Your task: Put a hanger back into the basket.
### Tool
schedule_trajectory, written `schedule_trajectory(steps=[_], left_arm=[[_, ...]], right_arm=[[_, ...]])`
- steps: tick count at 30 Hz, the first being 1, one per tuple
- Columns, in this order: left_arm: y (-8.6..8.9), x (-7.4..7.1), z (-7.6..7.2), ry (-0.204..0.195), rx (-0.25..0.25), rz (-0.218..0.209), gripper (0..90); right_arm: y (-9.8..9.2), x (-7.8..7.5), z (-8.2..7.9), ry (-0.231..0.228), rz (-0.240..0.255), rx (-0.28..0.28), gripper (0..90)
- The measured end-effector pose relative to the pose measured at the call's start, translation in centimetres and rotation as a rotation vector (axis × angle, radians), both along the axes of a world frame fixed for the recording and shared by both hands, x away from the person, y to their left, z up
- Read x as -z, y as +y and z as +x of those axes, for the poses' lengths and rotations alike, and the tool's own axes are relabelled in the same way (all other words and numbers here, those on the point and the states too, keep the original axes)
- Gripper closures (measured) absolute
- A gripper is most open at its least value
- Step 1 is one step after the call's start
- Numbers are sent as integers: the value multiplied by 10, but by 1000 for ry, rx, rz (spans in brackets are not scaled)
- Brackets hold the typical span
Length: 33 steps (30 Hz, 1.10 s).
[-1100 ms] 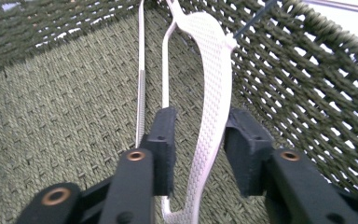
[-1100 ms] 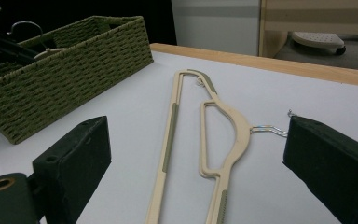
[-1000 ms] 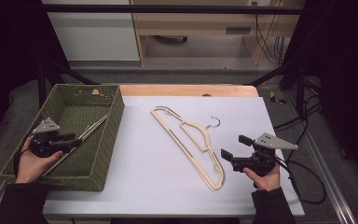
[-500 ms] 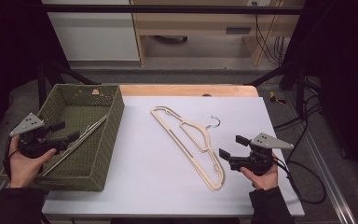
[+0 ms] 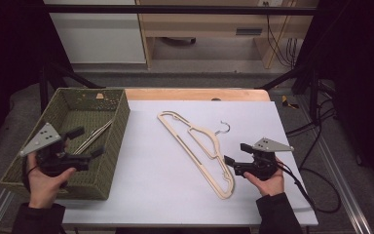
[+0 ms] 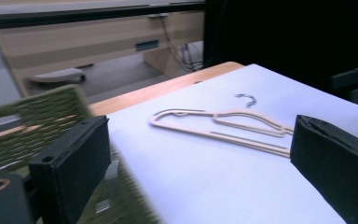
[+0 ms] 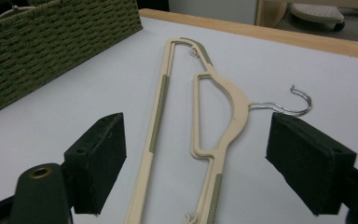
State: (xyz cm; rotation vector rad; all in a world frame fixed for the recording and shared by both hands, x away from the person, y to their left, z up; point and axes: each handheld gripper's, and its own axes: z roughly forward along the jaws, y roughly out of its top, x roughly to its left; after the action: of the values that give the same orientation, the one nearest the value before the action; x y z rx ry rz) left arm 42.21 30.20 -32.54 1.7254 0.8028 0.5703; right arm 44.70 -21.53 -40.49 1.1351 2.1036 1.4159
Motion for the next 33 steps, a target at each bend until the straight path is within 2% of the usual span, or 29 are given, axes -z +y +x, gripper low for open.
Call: schedule_trajectory(steps=[1, 5, 6, 8, 10, 11, 13, 14, 15, 18, 21, 23, 26, 33], left_arm=[[-6, 1, 0, -1, 11, 1, 51], [-33, 5, 2, 3, 63, 2, 51], [-33, 5, 2, 3, 63, 2, 51], [-51, 11, 5, 8, 88, 10, 53], [-56, 13, 6, 12, 96, 17, 54], [-66, 18, 7, 13, 105, 30, 54], [-74, 24, 8, 23, 121, 23, 55], [-78, 27, 8, 29, 125, 40, 58], [-81, 30, 8, 34, 128, 62, 57], [-88, 39, 9, 50, 144, 73, 62], [-93, 47, 11, 73, 154, 63, 63], [-97, 52, 12, 87, 166, 73, 63], [-101, 61, 13, 105, 178, 81, 65], [-105, 71, 16, 133, 183, 110, 68]], right_arm=[[0, 1, 1, 15, 1, 1, 192], [1, 6, 3, 30, -21, 3, 183], [1, 8, 4, 36, -26, 5, 184], [2, 10, 5, 41, -39, 11, 189], [1, 12, 6, 43, -49, 7, 191], [2, 16, 9, 56, -57, 16, 202], [2, 19, 12, 75, -73, 26, 220], [3, 22, 14, 87, -80, 34, 222], [3, 24, 16, 95, -87, 34, 229], [4, 31, 21, 115, -108, 32, 244], [7, 37, 24, 154, -121, 48, 260], [7, 40, 26, 165, -137, 46, 276], [7, 44, 30, 185, -133, 59, 295], [10, 51, 37, 234, -159, 57, 409]])
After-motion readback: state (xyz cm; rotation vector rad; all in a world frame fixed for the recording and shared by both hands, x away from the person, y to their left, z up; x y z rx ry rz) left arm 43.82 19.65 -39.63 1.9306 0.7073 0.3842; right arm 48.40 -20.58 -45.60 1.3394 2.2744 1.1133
